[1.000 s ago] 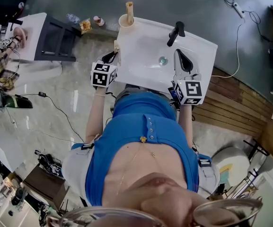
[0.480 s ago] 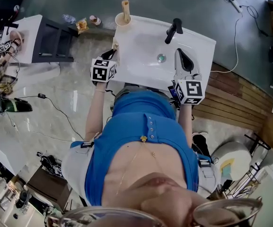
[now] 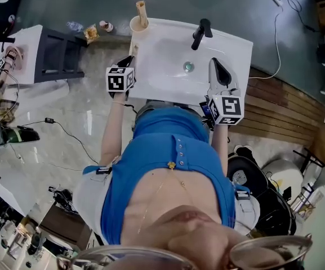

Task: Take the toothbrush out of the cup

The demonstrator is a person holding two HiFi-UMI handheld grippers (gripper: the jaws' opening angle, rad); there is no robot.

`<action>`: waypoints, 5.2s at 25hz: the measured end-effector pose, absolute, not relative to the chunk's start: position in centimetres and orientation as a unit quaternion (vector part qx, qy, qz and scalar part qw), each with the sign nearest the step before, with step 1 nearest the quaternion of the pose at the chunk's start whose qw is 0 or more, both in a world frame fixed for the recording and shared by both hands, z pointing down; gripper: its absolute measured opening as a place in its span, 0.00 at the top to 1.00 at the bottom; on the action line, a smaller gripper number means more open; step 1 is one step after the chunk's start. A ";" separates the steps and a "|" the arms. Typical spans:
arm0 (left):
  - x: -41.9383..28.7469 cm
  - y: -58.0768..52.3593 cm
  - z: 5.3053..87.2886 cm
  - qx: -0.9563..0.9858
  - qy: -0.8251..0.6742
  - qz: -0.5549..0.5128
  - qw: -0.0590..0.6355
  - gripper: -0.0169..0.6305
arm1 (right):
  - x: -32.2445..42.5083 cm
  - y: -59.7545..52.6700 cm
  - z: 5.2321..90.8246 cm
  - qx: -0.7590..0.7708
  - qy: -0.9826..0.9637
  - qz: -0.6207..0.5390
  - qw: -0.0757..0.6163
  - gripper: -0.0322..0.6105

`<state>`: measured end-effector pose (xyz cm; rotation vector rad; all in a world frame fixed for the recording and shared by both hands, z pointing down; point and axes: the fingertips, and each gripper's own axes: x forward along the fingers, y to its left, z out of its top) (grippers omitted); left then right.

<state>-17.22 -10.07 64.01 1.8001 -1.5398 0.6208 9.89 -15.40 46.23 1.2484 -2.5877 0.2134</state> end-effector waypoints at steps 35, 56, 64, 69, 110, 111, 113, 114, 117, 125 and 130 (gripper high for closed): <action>-17.1 -11.0 69.1 0.653 -0.617 0.249 0.361 0.83 | 14.4 -15.0 47.2 0.469 -0.868 0.084 0.136 0.95; -11.0 -9.4 59.9 0.668 -0.663 0.148 0.305 0.97 | 13.6 -16.0 46.7 0.366 -0.919 0.072 0.128 0.95; -7.1 -8.8 55.1 0.690 -0.668 0.096 0.261 0.97 | 12.8 -15.6 46.4 0.314 -0.940 0.065 0.119 0.95; -6.0 -8.6 53.3 0.698 -0.667 0.080 0.246 0.97 | 12.2 -15.2 46.2 0.297 -0.946 0.063 0.111 0.95; -19.0 -10.0 47.9 0.838 -0.513 0.027 0.186 0.97 | -12.6 -13.4 46.8 0.360 -0.924 0.065 0.114 0.95; -19.2 -9.9 47.9 0.839 -0.511 0.028 0.185 0.97 | -13.0 -13.4 46.9 0.359 -0.924 0.064 0.115 0.95; -19.5 -9.7 47.9 0.841 -0.509 0.030 0.183 0.97 | -13.7 -13.5 47.0 0.358 -0.924 0.062 0.118 0.95; -19.7 -9.5 47.9 0.841 -0.508 0.031 0.182 0.97 | -14.1 -13.5 47.1 0.357 -0.925 0.061 0.120 0.95; -20.2 -8.9 47.9 0.842 -0.508 0.030 0.181 0.97 | -15.2 -13.7 47.6 0.353 -0.925 0.058 0.126 0.95; -21.2 -7.5 48.2 0.840 -0.510 0.030 0.183 0.97 | -16.5 -14.6 49.4 0.348 -0.924 0.060 0.146 0.95; -21.6 -6.8 48.2 0.839 -0.512 0.028 0.182 0.97 | -17.1 -15.6 50.4 0.354 -0.919 0.046 0.168 0.95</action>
